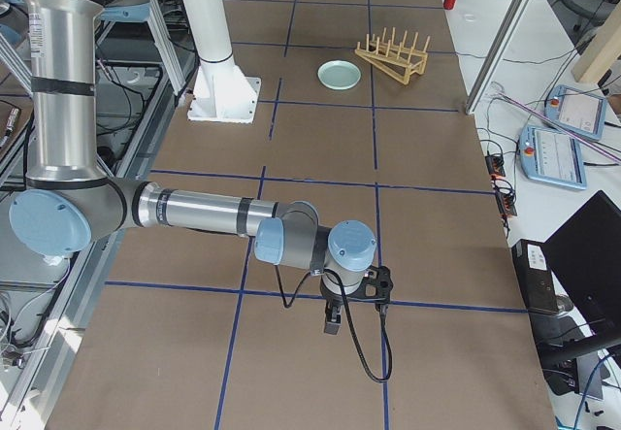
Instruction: Place plate on rack
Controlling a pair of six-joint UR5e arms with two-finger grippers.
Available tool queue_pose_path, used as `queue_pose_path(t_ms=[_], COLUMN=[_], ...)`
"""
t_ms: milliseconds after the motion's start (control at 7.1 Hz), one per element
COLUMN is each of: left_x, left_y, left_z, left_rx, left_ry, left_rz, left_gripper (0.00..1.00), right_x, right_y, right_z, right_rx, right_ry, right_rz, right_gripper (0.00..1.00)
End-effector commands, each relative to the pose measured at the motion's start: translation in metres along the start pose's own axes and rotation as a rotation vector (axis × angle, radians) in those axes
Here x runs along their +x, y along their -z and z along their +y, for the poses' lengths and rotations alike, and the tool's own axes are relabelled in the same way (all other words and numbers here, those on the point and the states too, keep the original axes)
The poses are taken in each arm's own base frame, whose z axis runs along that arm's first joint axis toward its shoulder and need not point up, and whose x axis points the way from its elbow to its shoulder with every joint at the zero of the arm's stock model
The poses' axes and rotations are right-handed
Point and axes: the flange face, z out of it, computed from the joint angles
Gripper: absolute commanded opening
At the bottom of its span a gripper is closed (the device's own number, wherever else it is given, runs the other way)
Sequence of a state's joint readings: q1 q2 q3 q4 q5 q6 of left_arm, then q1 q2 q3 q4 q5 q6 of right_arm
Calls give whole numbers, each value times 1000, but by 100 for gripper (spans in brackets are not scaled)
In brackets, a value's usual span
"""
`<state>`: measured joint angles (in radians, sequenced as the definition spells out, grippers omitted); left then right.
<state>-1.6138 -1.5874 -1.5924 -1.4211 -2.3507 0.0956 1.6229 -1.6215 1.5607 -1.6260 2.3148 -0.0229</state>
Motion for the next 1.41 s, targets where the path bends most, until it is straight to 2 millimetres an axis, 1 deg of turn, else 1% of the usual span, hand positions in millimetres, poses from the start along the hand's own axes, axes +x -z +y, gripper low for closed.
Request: queue_pose_path(t_ms=[0,282,423,563,704,845,986,1127,1268], left_x=[4,14,28,58,96,154,203,241,298], left_y=[3,12,27,57,72,80,94,109,114], left_z=[-4,-16,-29,-45,-50,-52,-50,-45,-36], left_rx=[9,40,67,118,150,170,201,222,219], left_ry=[-18,-44,-71,-123,-198,-272,-226,-232,-229], left_rz=[-2,-2,-9,-15,-14,-1,19,36,67], left_gripper=[100,100,100,100,100,100,100,100,100], right_x=[0,0,0,0,0,0,0,0,0], right_y=[0,0,0,0,0,0,0,0,0], right_z=[0,0,0,0,0,0,0,0,0], right_rx=[0,1,1,1,1,0,0,1,0], right_ry=[0,1,1,-1,1,-2,0,-1,-2], right_rz=[0,0,0,0,0,0,0,0,0], right_gripper=[100,100,100,100,100,100,100,100,100])
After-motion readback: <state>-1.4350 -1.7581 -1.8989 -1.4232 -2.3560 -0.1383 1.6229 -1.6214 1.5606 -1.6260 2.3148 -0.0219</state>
